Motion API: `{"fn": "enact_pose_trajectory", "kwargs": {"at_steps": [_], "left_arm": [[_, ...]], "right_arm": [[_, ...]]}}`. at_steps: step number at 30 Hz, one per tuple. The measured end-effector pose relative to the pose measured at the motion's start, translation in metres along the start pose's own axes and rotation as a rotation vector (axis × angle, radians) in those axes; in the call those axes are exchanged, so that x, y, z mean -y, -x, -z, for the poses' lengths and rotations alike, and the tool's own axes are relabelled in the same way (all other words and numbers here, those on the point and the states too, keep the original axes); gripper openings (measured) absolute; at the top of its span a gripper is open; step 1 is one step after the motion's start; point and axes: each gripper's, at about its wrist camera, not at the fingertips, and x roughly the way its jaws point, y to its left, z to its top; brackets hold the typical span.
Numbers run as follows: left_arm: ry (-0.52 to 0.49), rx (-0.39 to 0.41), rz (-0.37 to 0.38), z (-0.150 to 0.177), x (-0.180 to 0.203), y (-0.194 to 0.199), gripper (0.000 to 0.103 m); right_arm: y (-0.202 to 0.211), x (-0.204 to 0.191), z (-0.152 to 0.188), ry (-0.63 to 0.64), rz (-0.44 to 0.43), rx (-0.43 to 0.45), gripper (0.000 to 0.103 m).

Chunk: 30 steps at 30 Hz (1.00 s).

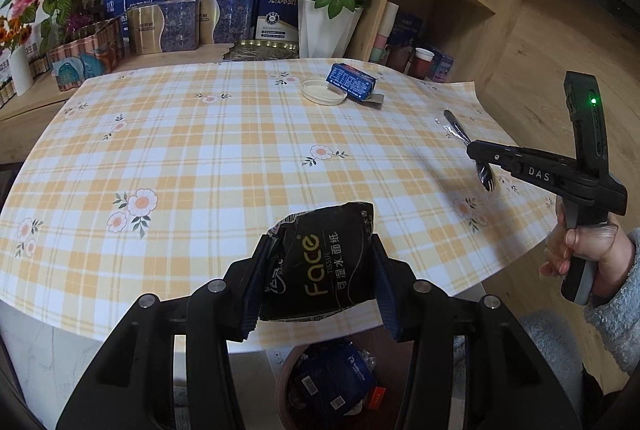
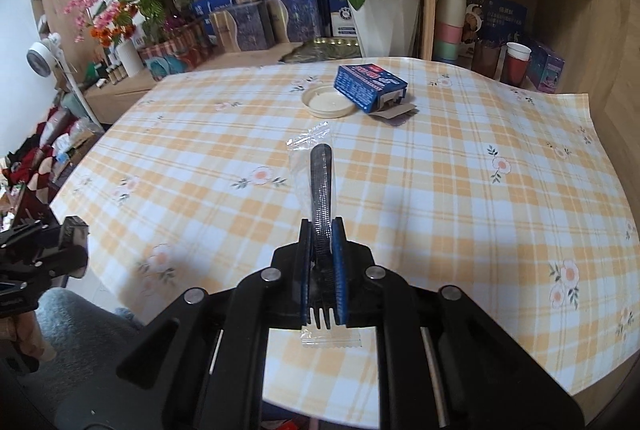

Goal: Collect trash
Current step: 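Carry the tissue pack and fork down over the brown bin and open both tools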

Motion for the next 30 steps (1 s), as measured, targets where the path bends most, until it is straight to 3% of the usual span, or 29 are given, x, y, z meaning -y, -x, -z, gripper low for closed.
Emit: {"fn": "enact_pose_trajectory", "kwargs": {"at_steps": [11, 20, 30], "left_arm": [[0.017, 0.016, -0.003, 0.024, 0.001, 0.034, 0.046], [0.021, 0.013, -0.008, 0.042, 0.002, 0.045, 0.046], [0.014, -0.012, -0.021, 0.064, 0.003, 0.048, 0.046]], "right_arm": [[0.04, -0.027, 0.049, -0.004, -0.056, 0.009, 0.014], [0.047, -0.047, 0.104, -0.029, -0.113, -0.035, 0.014], [0.015, -0.077, 0.172, -0.06, -0.188, -0.196, 0.014]]}}
